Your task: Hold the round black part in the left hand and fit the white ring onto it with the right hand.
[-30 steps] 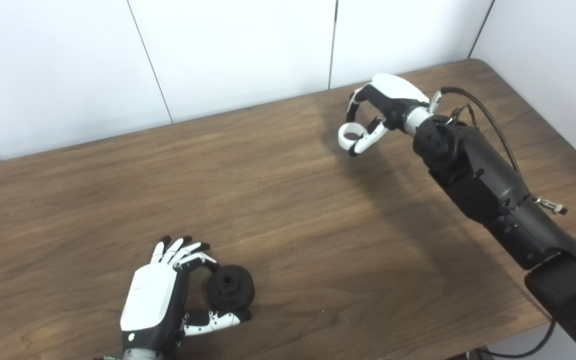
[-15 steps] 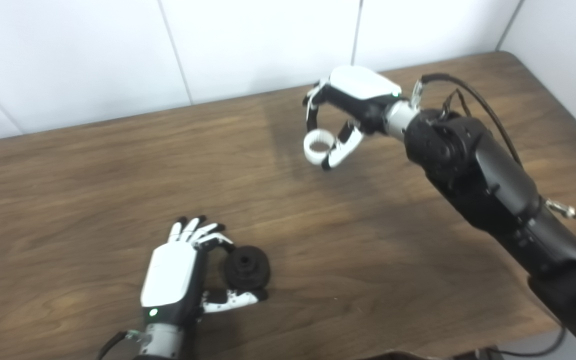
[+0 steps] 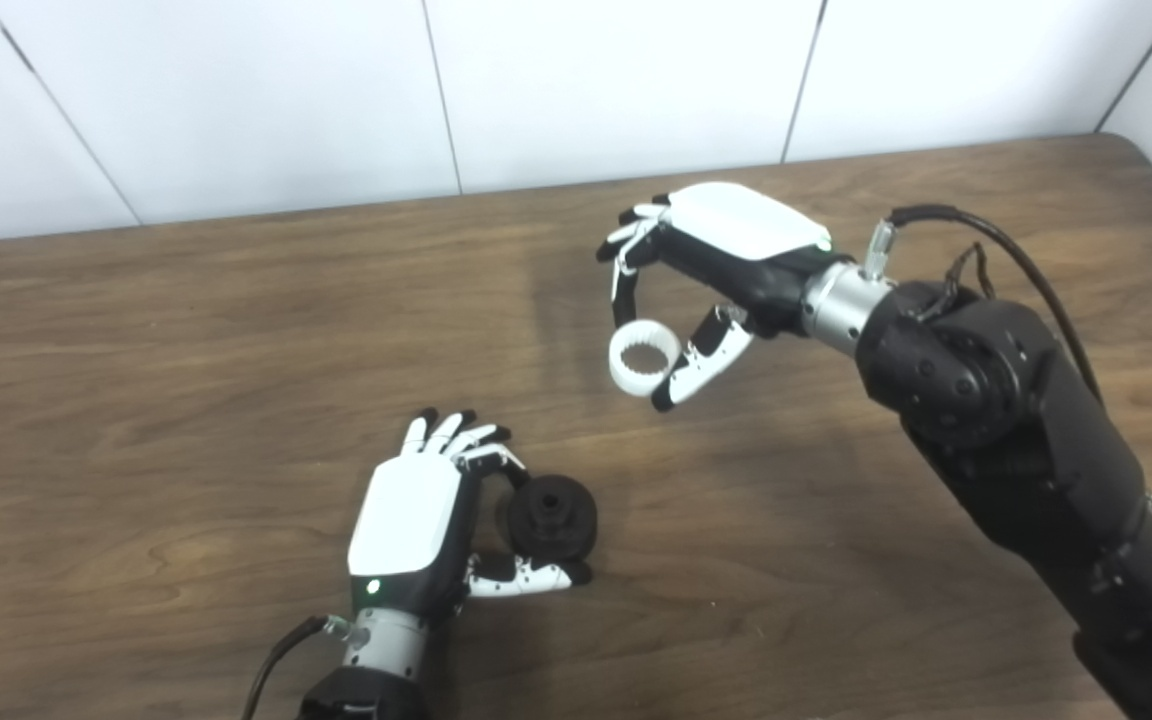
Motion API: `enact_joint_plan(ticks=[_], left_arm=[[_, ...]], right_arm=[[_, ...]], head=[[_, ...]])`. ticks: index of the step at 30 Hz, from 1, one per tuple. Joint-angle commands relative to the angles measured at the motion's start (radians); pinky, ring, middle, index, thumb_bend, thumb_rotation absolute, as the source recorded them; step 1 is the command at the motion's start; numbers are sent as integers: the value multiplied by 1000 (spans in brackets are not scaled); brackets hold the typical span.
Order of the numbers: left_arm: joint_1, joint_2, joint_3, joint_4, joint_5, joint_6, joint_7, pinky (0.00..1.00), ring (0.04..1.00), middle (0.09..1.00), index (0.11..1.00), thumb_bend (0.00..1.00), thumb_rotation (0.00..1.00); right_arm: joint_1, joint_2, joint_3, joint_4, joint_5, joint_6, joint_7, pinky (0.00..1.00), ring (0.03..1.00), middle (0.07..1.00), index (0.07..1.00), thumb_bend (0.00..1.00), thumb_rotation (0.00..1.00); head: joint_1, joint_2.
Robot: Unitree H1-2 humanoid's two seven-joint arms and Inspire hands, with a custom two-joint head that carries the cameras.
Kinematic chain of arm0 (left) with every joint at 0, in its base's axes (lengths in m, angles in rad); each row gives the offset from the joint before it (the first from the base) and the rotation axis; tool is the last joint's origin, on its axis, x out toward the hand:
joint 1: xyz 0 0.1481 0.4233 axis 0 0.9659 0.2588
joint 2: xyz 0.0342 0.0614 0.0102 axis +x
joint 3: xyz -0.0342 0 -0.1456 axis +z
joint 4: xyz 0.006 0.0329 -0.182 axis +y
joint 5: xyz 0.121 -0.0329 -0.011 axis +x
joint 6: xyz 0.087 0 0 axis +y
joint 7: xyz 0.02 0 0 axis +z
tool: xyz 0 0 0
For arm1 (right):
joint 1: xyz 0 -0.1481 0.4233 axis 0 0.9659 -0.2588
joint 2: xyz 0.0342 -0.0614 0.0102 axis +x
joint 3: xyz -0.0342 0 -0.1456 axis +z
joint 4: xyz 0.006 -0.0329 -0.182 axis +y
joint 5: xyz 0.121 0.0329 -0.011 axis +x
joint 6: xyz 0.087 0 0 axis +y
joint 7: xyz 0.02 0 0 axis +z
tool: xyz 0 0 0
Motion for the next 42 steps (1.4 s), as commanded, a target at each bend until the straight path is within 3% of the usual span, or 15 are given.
enact_joint_plan(ticks=[1,27,42], left_arm=[[6,-2,-22,26,23,8,-35,1000,912,806,482,525,54],[-6,-11,-46,21,37,40,-47,1000,921,809,483,524,54],[-10,-15,-53,17,38,51,-47,1000,924,810,483,524,54]], right_arm=[[-20,9,-5,-44,-7,-21,1,1000,957,844,485,524,139],[74,108,86,-41,-60,-106,26,1000,957,862,485,522,138],[96,136,79,7,-79,-148,8,1000,962,865,484,521,137]], head=[[1,2],[21,23],[29,30]])
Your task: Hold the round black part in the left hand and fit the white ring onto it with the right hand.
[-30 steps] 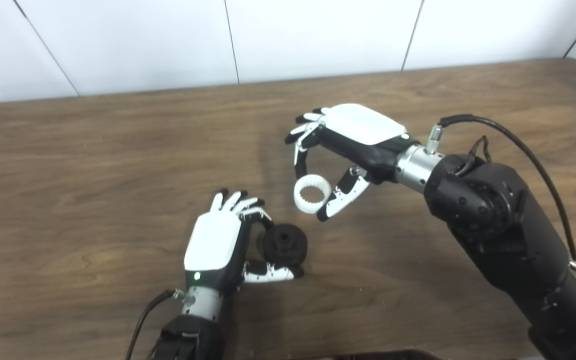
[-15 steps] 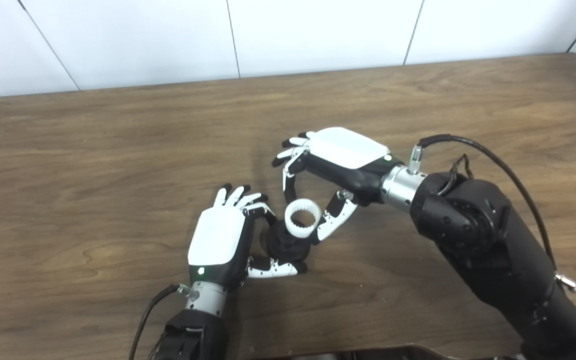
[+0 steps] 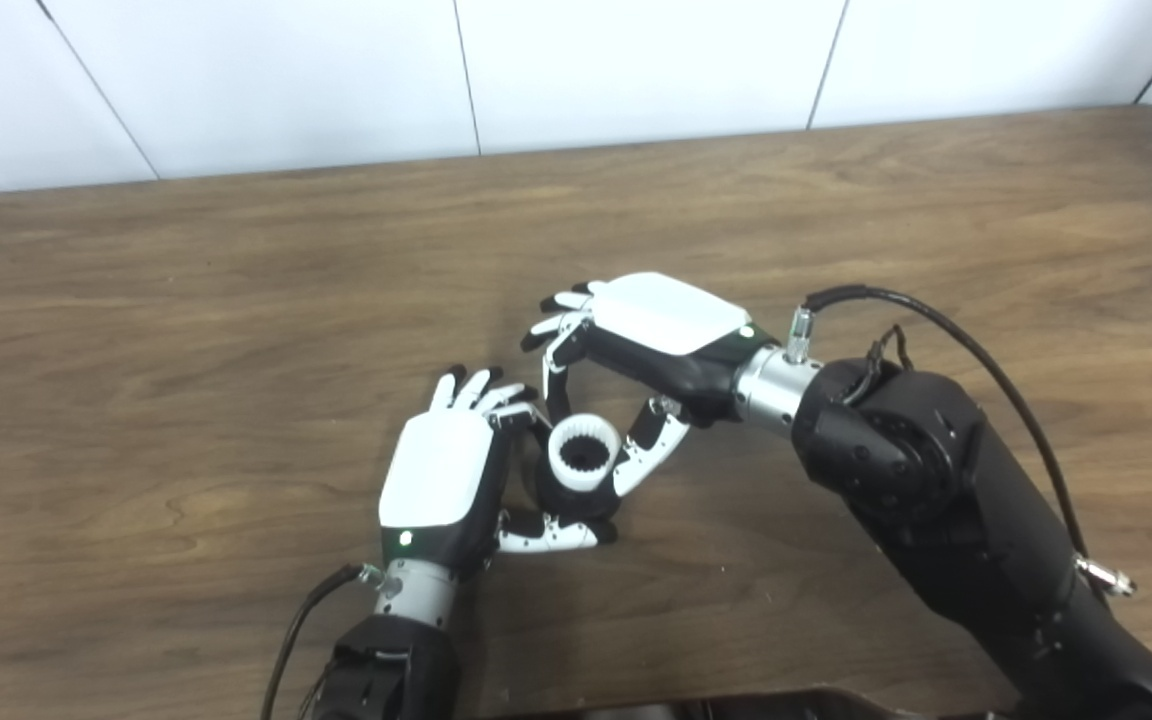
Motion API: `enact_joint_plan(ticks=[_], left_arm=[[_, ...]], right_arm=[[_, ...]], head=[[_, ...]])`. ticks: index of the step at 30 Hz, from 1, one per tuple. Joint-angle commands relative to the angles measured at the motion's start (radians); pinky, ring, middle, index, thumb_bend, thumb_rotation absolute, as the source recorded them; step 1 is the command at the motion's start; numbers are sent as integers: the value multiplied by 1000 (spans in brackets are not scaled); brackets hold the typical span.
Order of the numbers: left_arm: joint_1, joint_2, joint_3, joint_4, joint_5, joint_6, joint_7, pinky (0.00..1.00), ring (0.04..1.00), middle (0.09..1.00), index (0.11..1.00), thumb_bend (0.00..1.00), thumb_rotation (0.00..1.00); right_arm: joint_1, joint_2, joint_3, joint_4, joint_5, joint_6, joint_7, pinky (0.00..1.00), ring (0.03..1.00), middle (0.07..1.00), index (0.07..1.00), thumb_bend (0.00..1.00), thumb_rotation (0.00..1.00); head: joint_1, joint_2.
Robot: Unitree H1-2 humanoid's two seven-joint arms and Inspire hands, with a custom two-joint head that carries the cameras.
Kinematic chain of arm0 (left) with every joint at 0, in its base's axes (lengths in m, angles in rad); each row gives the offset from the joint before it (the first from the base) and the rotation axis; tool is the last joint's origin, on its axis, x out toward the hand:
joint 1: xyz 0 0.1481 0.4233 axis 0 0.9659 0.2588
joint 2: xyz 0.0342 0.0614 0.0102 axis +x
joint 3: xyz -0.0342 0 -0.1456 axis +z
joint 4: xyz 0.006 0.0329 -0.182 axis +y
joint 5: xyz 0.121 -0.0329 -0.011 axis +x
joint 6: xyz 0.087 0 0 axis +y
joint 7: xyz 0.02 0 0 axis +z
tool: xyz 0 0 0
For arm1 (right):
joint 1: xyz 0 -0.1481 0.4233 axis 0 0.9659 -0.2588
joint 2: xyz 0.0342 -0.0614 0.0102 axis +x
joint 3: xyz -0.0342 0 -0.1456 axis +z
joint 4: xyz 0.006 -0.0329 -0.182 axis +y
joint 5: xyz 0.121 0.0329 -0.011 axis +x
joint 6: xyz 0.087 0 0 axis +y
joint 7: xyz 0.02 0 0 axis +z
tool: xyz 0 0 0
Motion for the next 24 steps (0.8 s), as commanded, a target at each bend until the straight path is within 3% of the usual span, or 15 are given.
enact_joint_plan(ticks=[1,24], left_arm=[[7,-2,-14,15,8,4,-45,1000,921,808,483,524,54],[6,-9,-20,0,17,14,-59,1000,922,807,483,524,54]], right_arm=[[-15,-1,-16,-6,-6,-36,-31,1000,959,864,485,521,137],[2,6,-36,27,-7,-61,-41,1000,957,861,485,522,137]], head=[[1,1],[6,11]])
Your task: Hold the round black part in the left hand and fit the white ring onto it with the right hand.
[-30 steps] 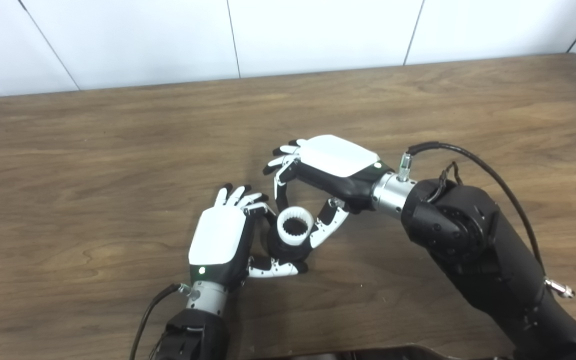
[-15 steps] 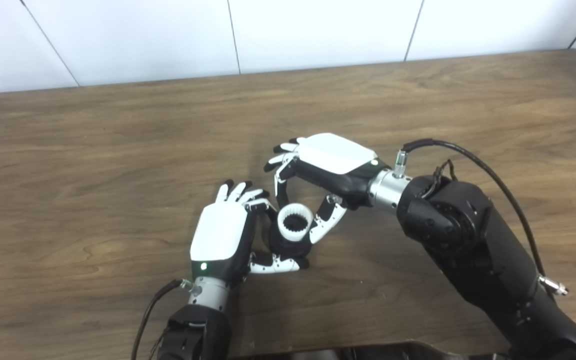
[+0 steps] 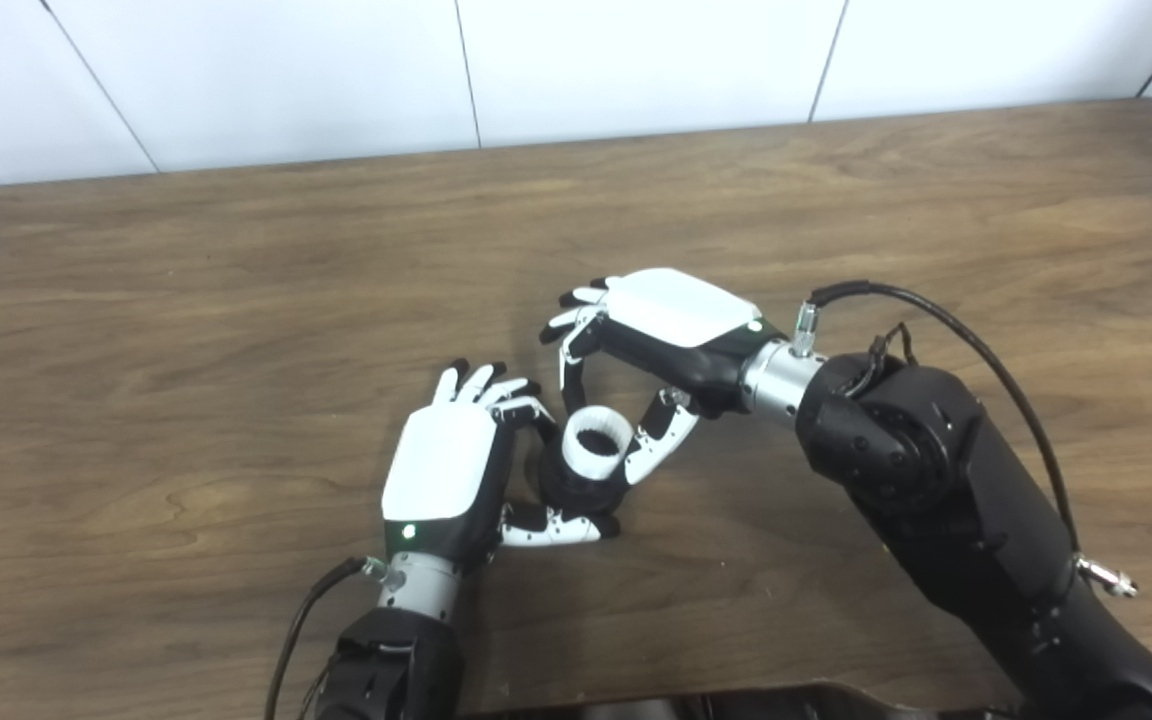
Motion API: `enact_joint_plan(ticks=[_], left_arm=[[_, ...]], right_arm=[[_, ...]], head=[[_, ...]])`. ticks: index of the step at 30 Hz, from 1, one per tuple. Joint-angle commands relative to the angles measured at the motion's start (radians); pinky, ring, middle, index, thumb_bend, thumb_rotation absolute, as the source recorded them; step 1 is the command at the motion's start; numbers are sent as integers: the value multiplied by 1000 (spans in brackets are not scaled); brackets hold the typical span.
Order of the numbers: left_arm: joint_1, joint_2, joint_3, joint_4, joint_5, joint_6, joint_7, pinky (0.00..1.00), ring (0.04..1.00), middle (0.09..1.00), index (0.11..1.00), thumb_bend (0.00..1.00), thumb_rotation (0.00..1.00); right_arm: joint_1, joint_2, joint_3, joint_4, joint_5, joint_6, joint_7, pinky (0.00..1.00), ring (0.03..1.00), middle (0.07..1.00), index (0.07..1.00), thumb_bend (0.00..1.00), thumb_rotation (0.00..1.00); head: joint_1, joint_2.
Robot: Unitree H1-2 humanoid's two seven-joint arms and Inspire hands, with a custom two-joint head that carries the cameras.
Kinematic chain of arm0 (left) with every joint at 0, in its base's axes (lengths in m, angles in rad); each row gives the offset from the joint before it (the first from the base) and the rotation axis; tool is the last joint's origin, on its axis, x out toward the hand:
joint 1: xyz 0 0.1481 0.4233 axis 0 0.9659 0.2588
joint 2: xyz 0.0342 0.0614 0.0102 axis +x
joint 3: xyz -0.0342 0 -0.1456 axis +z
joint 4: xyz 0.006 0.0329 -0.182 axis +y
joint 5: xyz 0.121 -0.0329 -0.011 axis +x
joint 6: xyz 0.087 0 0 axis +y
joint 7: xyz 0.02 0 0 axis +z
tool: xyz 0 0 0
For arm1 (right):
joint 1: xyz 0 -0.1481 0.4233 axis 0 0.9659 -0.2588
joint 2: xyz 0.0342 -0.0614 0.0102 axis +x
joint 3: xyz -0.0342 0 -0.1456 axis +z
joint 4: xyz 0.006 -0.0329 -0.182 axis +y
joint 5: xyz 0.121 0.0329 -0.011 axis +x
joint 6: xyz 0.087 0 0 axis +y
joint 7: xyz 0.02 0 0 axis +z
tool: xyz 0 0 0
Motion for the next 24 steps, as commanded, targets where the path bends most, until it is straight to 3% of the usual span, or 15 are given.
enact_joint_plan(ticks=[1,24], left_arm=[[10,-5,-15,6,11,6,-39,1000,921,807,483,524,53],[4,-15,-12,15,26,0,-42,1000,919,808,483,524,54]], right_arm=[[-20,7,-11,-13,2,-26,-22,1000,958,862,485,522,137],[-31,20,-7,-37,1,-21,-9,1000,962,860,485,522,138]], head=[[0,1],[7,1]])
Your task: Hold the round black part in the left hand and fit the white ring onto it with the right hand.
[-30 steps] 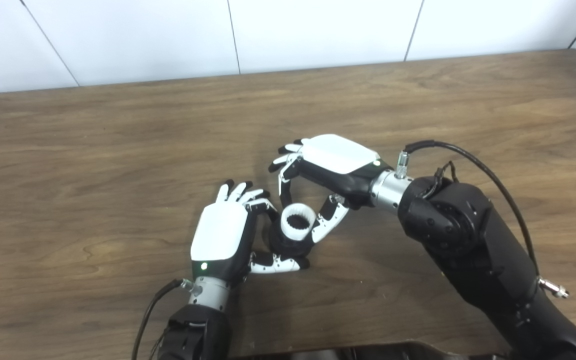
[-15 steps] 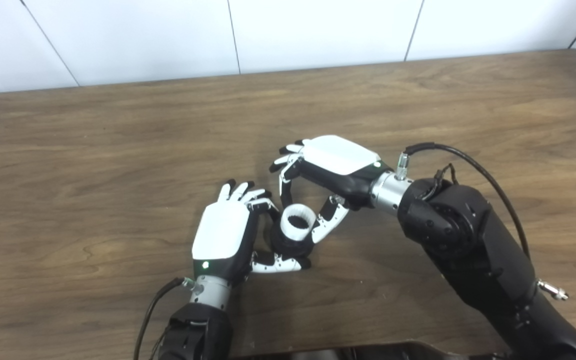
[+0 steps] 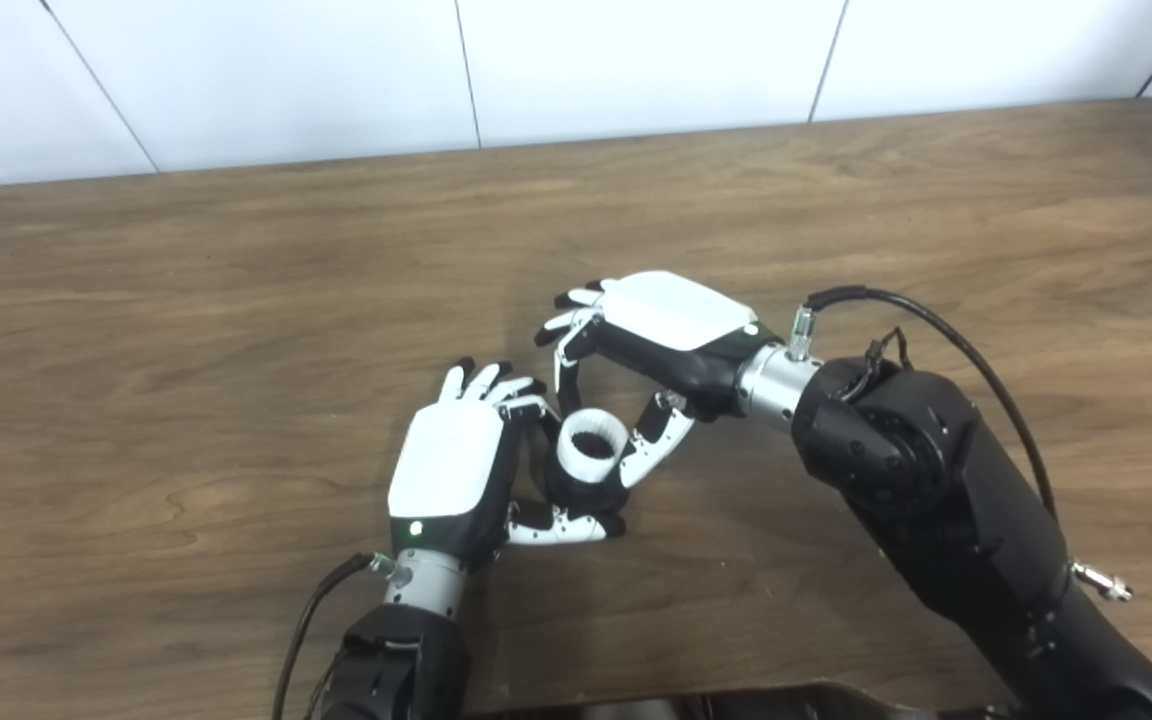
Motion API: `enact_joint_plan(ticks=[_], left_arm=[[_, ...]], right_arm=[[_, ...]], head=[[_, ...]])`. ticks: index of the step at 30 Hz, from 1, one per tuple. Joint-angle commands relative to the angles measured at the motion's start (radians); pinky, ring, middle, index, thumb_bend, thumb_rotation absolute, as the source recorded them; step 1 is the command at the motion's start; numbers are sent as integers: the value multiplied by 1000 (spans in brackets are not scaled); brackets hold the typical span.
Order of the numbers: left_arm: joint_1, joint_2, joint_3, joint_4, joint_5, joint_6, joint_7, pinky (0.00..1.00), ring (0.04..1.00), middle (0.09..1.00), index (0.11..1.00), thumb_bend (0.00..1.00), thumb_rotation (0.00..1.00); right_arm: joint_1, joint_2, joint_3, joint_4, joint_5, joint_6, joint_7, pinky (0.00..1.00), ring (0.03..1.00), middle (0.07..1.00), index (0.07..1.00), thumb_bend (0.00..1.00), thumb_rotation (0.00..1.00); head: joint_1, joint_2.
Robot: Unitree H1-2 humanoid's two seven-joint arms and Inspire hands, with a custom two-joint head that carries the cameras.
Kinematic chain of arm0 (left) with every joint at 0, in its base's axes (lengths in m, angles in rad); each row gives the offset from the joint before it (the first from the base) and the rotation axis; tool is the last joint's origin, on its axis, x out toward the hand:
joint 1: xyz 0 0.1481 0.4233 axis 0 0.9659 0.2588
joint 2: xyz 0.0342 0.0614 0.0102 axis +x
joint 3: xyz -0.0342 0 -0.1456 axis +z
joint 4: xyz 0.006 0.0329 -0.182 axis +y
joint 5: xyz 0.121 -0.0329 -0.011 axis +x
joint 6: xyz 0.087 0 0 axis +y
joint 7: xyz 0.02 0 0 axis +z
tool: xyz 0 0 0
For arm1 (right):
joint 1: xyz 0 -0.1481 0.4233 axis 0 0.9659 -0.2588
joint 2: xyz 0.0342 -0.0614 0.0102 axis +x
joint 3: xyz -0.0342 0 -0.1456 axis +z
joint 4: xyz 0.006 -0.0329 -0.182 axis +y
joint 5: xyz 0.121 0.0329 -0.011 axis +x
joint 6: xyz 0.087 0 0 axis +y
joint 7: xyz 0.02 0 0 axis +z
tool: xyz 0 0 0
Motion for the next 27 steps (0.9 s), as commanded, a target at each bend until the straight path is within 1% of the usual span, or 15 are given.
enact_joint_plan(ticks=[1,12,27], left_arm=[[5,-1,-12,15,6,1,-31,1000,919,808,483,524,54],[6,-7,-10,11,3,4,-35,1000,921,808,483,525,53],[5,-6,-10,7,5,4,-39,1000,919,806,482,524,53]], right_arm=[[-33,8,-10,-34,2,-20,-7,1000,962,859,485,522,137],[-25,-4,-15,-21,3,-21,-8,1000,955,860,485,522,137],[-10,8,1,-36,-11,-12,2,1000,955,862,485,522,137]], head=[[1,1],[2,5],[-1,11]])
